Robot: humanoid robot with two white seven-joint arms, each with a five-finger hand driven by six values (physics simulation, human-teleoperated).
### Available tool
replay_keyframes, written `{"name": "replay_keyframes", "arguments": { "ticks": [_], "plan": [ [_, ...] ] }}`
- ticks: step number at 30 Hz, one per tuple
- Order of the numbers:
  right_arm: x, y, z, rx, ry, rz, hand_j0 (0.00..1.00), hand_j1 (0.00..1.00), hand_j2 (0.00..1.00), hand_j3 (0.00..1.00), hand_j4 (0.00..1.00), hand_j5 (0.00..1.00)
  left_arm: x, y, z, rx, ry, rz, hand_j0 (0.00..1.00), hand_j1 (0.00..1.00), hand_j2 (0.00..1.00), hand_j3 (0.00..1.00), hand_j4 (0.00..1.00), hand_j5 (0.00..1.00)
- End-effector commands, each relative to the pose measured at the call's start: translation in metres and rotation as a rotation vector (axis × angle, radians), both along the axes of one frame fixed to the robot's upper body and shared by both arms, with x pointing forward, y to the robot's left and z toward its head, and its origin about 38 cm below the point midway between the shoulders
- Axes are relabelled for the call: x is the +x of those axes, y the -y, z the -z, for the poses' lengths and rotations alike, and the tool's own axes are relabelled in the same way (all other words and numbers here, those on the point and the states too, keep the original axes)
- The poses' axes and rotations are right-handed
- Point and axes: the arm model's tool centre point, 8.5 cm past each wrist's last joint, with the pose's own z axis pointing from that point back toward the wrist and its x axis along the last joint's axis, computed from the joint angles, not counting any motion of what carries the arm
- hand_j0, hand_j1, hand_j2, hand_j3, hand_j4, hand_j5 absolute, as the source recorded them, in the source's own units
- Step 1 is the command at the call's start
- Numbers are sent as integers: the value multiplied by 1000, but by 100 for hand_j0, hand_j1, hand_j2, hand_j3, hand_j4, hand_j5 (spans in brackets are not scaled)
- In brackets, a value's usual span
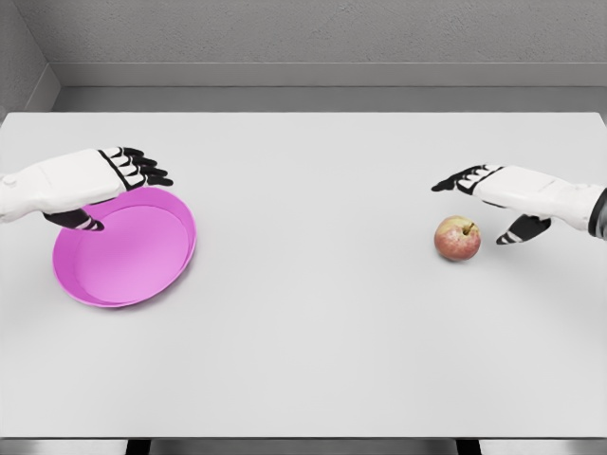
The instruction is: Put the apple on the plate with both arms
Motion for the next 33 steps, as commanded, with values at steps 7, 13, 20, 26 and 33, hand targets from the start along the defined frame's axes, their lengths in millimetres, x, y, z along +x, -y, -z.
{"name": "replay_keyframes", "arguments": {
  "ticks": [7, 13, 20, 26, 33],
  "plan": [
    [-4, -11, 20, -6, -56, -18, 100, 100, 100, 100, 100, 100, 0, -1, -2, -5, 2, -3, 100, 100, 100, 100, 100, 100],
    [-3, -7, 28, -18, -82, 27, 100, 100, 100, 100, 100, 100, 0, -1, -2, -5, 3, -3, 100, 100, 100, 100, 100, 100],
    [0, -19, 35, -10, -98, 34, 100, 100, 100, 100, 100, 100, 0, -1, -2, -5, 2, -3, 100, 100, 100, 100, 100, 100],
    [0, -15, 40, -17, -111, 46, 100, 100, 100, 100, 100, 100, 0, -1, -2, -5, 2, -3, 100, 100, 100, 100, 100, 100],
    [-2, -14, 43, -45, -148, 30, 49, 49, 49, 49, 49, 49, 0, -1, -2, -5, 2, -3, 100, 100, 100, 100, 100, 100]
  ]
}}
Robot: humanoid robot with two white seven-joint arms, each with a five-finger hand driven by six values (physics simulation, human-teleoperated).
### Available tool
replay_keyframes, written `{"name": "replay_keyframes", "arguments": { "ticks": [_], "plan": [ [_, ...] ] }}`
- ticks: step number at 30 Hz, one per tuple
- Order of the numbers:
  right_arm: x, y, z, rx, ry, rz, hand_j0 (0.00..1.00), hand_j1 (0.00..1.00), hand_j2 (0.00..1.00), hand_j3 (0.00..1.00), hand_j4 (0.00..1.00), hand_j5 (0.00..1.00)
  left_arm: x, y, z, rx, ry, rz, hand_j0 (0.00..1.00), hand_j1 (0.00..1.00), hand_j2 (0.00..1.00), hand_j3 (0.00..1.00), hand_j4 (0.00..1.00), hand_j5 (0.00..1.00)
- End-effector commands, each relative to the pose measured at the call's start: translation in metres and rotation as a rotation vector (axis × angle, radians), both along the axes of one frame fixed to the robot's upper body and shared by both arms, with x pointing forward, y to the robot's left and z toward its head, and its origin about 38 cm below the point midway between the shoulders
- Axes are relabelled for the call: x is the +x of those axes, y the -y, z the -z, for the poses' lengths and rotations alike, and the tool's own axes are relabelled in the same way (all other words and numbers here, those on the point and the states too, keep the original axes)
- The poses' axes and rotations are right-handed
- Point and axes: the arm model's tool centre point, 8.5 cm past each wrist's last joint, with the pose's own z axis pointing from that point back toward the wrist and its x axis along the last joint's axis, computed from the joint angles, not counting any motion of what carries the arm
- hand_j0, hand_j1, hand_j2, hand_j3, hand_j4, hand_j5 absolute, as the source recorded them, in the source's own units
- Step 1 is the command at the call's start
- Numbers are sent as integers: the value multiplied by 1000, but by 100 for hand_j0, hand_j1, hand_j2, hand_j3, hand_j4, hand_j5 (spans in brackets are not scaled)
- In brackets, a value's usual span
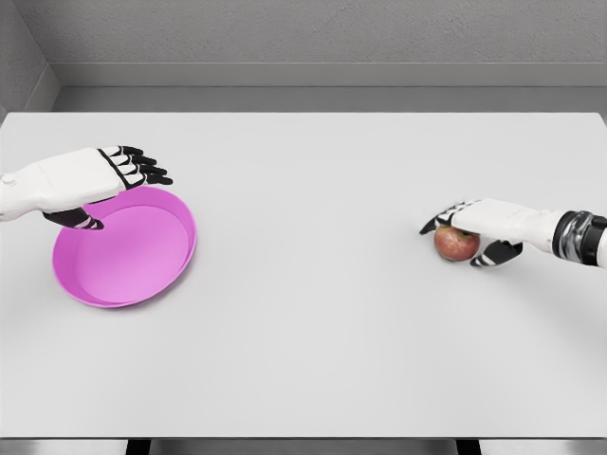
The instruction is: Put the apple on the plate with both arms
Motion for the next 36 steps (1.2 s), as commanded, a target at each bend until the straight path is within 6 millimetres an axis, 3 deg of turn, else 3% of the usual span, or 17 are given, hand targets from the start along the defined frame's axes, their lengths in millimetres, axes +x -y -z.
{"name": "replay_keyframes", "arguments": {
  "ticks": [1, 8, 24, 26, 28, 36],
  "plan": [
    [-1, 0, 1, -10, -16, -7, 46, 46, 46, 46, 46, 46, 0, 0, -1, -5, 0, -2, 100, 100, 100, 100, 100, 100],
    [-1, 0, -2, -9, -7, -9, 45, 45, 45, 45, 45, 45, 0, 0, -1, -5, 0, -2, 100, 100, 100, 100, 100, 100],
    [9, -15, -45, 21, 104, -53, 45, 45, 45, 45, 45, 45, 0, -1, -1, -2, -1, -5, 100, 100, 100, 100, 100, 100],
    [5, -23, -51, 28, 118, -80, 45, 45, 45, 45, 45, 45, 0, -2, -1, -3, 1, -5, 100, 100, 100, 100, 100, 100],
    [1, -34, -69, 49, 167, -113, 45, 45, 45, 45, 45, 45, 0, -2, -1, -2, -1, -5, 100, 100, 100, 100, 100, 100],
    [-5, -67, -75, 115, 200, -204, 43, 43, 43, 43, 43, 43, 0, -2, -2, -3, 2, -6, 100, 100, 100, 100, 100, 100]
  ]
}}
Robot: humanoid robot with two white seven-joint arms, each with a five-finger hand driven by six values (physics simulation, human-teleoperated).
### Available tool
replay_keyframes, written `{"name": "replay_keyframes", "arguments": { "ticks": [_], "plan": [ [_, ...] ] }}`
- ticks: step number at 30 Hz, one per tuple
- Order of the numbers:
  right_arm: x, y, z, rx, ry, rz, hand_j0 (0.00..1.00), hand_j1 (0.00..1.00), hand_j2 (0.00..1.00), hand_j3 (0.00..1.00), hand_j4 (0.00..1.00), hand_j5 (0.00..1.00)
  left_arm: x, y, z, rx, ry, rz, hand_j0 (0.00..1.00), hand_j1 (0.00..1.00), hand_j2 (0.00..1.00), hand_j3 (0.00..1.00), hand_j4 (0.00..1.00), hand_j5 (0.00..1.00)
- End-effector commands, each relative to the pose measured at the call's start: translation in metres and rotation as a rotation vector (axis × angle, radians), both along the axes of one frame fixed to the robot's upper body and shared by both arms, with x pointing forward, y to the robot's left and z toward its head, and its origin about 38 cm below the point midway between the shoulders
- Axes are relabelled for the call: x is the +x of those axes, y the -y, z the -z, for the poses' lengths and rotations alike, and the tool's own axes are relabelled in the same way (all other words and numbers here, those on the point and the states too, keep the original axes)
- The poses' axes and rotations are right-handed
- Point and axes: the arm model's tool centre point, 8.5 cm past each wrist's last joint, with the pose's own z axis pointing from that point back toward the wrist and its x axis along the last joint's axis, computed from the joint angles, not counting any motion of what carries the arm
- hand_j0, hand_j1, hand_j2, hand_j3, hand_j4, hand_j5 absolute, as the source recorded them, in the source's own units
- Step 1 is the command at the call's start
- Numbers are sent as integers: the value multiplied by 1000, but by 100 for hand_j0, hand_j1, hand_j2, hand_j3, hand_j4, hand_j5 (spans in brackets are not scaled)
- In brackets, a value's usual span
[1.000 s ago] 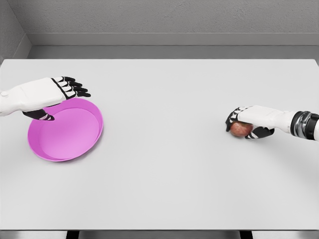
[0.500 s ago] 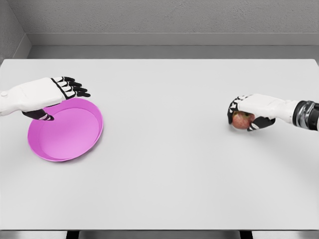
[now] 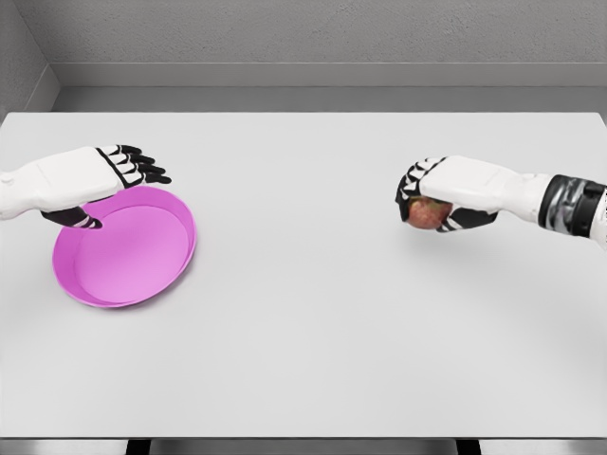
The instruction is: Put the apple on the plate with both arms
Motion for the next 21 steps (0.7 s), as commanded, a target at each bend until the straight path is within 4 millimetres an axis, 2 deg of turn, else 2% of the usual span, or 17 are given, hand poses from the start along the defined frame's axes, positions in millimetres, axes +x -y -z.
{"name": "replay_keyframes", "arguments": {
  "ticks": [1, 10, 14, 21],
  "plan": [
    [-1, -14, 0, 34, 3, -35, 43, 43, 43, 43, 43, 43, 0, 0, -1, -5, 1, -2, 100, 100, 100, 100, 100, 100],
    [-3, -66, 7, 103, -16, -138, 43, 43, 43, 43, 43, 43, 0, 0, -1, -5, 0, -2, 100, 100, 100, 100, 100, 100],
    [-10, -100, 17, 121, -43, -216, 43, 43, 43, 43, 43, 43, 0, 0, -1, -4, 0, -2, 100, 100, 100, 100, 100, 100],
    [-23, -138, 32, 141, -89, -301, 44, 44, 44, 44, 44, 44, 0, 0, -1, -4, 0, -2, 100, 100, 100, 100, 100, 100]
  ]
}}
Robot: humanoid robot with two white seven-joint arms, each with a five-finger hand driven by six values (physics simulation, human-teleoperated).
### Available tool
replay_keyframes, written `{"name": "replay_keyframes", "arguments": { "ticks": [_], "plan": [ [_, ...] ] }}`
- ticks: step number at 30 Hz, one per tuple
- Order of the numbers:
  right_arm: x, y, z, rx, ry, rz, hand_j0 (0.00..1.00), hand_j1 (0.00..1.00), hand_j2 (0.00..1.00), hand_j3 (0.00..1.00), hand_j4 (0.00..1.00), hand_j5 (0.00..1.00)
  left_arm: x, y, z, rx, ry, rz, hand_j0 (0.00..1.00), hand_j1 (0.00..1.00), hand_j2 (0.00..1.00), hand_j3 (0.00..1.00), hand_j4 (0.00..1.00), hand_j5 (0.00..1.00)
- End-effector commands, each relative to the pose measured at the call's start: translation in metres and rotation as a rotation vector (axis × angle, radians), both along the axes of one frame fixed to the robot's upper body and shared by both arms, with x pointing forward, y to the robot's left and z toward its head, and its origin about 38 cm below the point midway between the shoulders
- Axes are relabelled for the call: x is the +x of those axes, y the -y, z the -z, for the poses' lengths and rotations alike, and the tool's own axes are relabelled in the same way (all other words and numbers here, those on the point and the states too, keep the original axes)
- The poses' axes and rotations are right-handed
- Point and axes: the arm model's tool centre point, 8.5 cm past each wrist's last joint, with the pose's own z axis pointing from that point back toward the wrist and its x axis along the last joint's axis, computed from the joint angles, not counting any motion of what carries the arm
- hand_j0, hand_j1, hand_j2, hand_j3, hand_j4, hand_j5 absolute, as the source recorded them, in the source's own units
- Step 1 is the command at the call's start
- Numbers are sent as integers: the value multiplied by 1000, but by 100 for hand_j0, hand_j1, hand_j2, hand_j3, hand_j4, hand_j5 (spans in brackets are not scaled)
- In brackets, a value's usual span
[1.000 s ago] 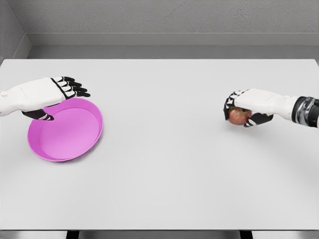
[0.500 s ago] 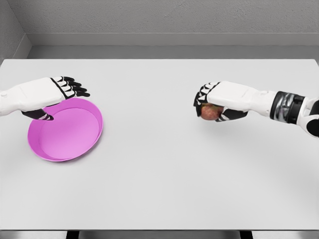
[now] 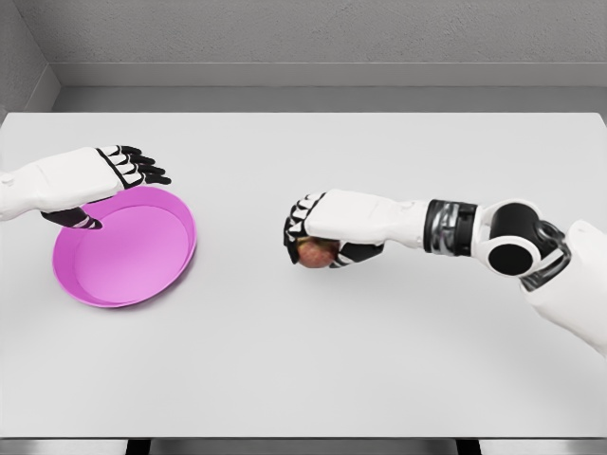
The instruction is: Put the apple on the plate with both arms
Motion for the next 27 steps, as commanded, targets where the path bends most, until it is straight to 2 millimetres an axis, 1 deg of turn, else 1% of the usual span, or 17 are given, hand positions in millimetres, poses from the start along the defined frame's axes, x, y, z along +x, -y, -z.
{"name": "replay_keyframes", "arguments": {
  "ticks": [1, 3, 4, 11, 12, 13, 22, 23, 24, 25, 27],
  "plan": [
    [-6, -17, 6, 18, -22, -34, 44, 44, 44, 44, 44, 44, 0, 0, -1, -5, 0, -2, 100, 100, 100, 100, 100, 100],
    [-11, -30, 8, 16, -31, -64, 44, 44, 44, 44, 44, 44, 0, 0, -1, -5, 0, -2, 100, 100, 100, 100, 100, 100],
    [-12, -33, 10, 13, -35, -72, 44, 44, 44, 44, 44, 44, 0, 0, -1, -5, 0, -2, 100, 100, 100, 100, 100, 100],
    [-12, -33, 10, 6, -34, -73, 45, 45, 45, 45, 45, 45, 0, 0, -1, -5, 0, -2, 100, 100, 100, 100, 100, 100],
    [-11, -33, 9, 7, -33, -70, 56, 56, 56, 56, 56, 56, 0, 0, -1, -5, 0, -2, 100, 100, 100, 100, 100, 100],
    [-10, -32, 10, 7, -40, -57, 100, 100, 100, 100, 100, 100, 0, 0, -1, -5, 0, -2, 100, 100, 100, 100, 100, 100],
    [-10, -29, 11, 1, -42, -45, 100, 100, 100, 100, 100, 100, 0, 0, -1, -5, 0, -2, 100, 100, 100, 100, 100, 100],
    [-8, -25, 9, -1, -36, -39, 100, 100, 100, 100, 100, 100, 0, 0, -1, -3, 0, -2, 100, 100, 100, 100, 100, 100],
    [-6, -18, 8, -12, -29, -27, 100, 100, 100, 100, 100, 100, 0, 0, -1, -3, 0, -2, 100, 100, 100, 100, 100, 100],
    [5, 18, -1, -44, 3, 43, 100, 100, 100, 100, 100, 100, 0, 0, -1, -5, 0, -2, 100, 100, 100, 100, 100, 100],
    [21, 68, -34, -41, 90, 146, 100, 100, 100, 100, 100, 100, 0, 0, 0, -3, -1, -2, 100, 100, 100, 100, 100, 100]
  ]
}}
